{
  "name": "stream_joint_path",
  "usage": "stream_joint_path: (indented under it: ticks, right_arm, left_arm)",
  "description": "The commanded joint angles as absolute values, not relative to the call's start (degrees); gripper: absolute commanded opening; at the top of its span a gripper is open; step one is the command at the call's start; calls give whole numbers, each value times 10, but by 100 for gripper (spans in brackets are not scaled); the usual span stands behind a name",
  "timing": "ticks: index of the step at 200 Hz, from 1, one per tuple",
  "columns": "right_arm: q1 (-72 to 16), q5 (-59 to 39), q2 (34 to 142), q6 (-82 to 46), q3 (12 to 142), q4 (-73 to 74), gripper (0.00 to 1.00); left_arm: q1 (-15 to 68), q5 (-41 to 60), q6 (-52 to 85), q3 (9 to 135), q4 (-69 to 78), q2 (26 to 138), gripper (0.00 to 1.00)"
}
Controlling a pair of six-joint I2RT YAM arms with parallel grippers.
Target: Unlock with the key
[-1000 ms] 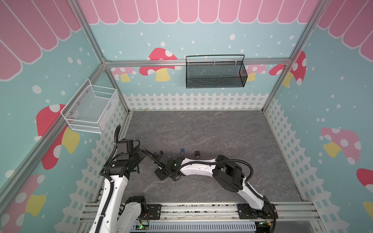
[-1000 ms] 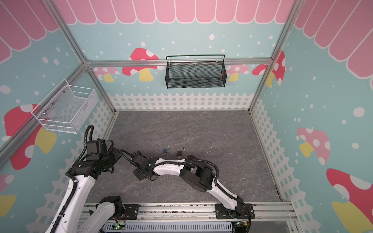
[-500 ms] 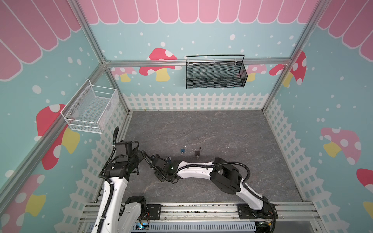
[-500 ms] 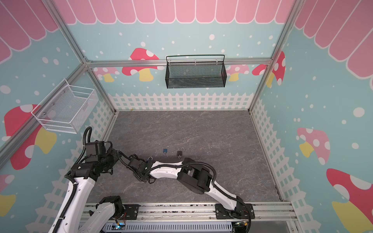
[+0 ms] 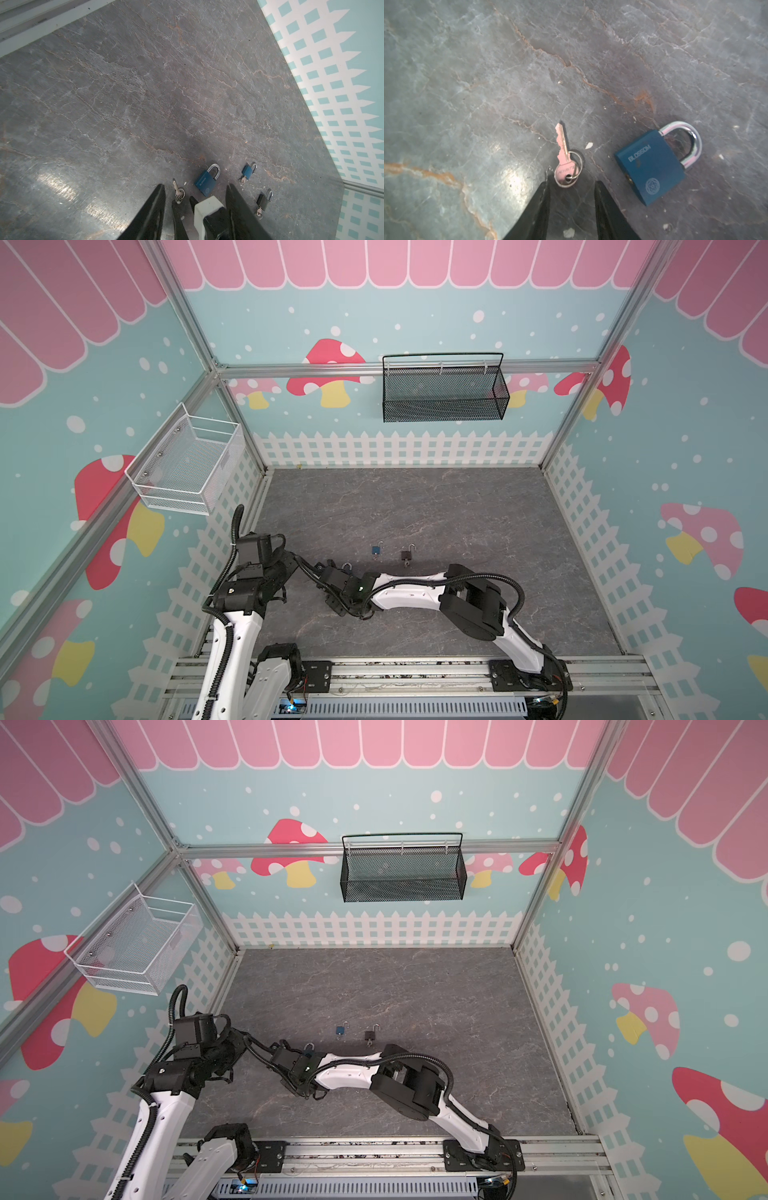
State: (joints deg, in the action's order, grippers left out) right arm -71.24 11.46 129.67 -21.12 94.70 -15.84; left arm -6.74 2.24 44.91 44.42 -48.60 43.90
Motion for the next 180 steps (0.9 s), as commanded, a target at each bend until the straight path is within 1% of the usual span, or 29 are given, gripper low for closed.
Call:
stream_joint_path:
  ticks: [1,40,96,123,156,180]
  right_arm:
    - [-707,95,1290,-182,934,-153,38]
    - [-699,55,1289,-145,929,-122,38]
    - [-690,42,1302,-128,930,-119,35]
    - [-689,21,1301,-115,926,-107,30]
    - [-688,19,1298,-109,925,-105,23]
    - [-688,21,1296,-110,919,-105,20]
  left_arm:
    - [-70,30,462,438,-488,432,47]
    - [-71,28,461,443,-487,436,47]
    - [-70,27,468,429,-487,426,47]
    - [-71,28,471,426,-487,422,47]
    - [-70,30,476,421,-487,418,47]
    - [-70,32,479,417,-487,416,47]
